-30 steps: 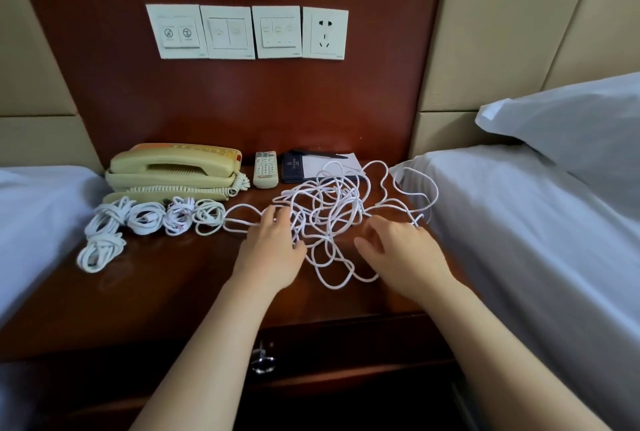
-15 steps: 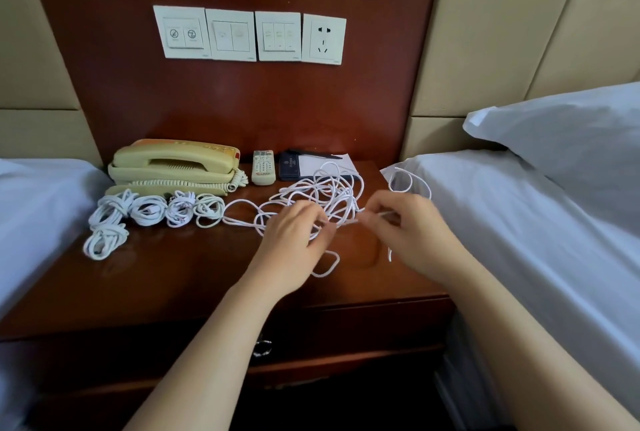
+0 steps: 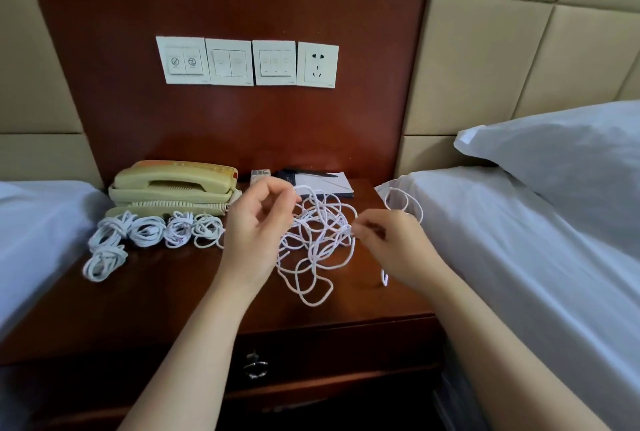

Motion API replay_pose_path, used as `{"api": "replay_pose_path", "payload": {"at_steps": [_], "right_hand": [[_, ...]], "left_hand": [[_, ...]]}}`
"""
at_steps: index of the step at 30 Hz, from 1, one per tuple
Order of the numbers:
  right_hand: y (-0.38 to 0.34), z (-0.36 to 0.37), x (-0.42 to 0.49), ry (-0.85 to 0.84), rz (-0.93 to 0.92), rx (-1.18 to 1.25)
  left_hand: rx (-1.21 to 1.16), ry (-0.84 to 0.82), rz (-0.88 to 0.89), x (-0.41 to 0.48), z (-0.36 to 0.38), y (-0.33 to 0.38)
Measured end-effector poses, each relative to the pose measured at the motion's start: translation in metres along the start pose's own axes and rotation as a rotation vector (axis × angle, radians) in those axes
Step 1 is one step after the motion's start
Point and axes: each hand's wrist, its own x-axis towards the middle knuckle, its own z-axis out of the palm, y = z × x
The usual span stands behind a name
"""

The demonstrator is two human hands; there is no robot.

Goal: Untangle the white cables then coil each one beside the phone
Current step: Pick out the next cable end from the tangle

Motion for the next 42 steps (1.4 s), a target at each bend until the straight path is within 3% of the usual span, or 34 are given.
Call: {"api": "replay_pose_path", "payload": {"at_steps": [4,7,10,12,19,24,27,30,33,38,42], "right_hand": [[-0.024,0.002,-0.005,-0.072,-0.02,0.311],[-0.037,-0.001,-0.006,-0.202,0.098,0.608],[-0.037,0.005,-0.008,-0.266,0.078,0.399],[-0.033,0.005,-0.004,-0.152,0.014,0.239],[-0.009,-0.017,0.005,0.379,0.118,0.454],[0.005,-0.016,0.006,0.47,0.179,0.451],[0.014,-0.009,0.006,0.395,0.217,0.374],[0.023,-0.001,0.007,0.197,0.301,0.219],[0.019,0.003,0.009,0.063,0.296,0.166],[-0.009,-0.005,0.014,0.174,0.086,0.36],[-0.015,-0.004,0.015,0.105,0.07,0.577]], "left_hand": [[0.152,-0.161,0.035,-0.003,0.004,-0.005],[0.284,-0.292,0.015,-0.007,0.009,-0.012],[0.414,-0.361,0.01,-0.013,0.011,-0.021],[0.477,-0.384,-0.004,-0.013,0.009,-0.028],[0.637,-0.331,-0.152,0.001,-0.023,-0.054],[0.525,-0.163,-0.285,0.016,-0.039,-0.057],[0.378,-0.092,-0.314,0.023,-0.029,-0.049],[0.286,-0.093,-0.344,0.045,-0.01,-0.037],[0.391,-0.162,-0.351,0.07,0.009,-0.03],[0.749,-0.444,-0.205,0.078,0.036,-0.01],[0.721,-0.439,-0.032,0.072,0.045,0.002]]}}
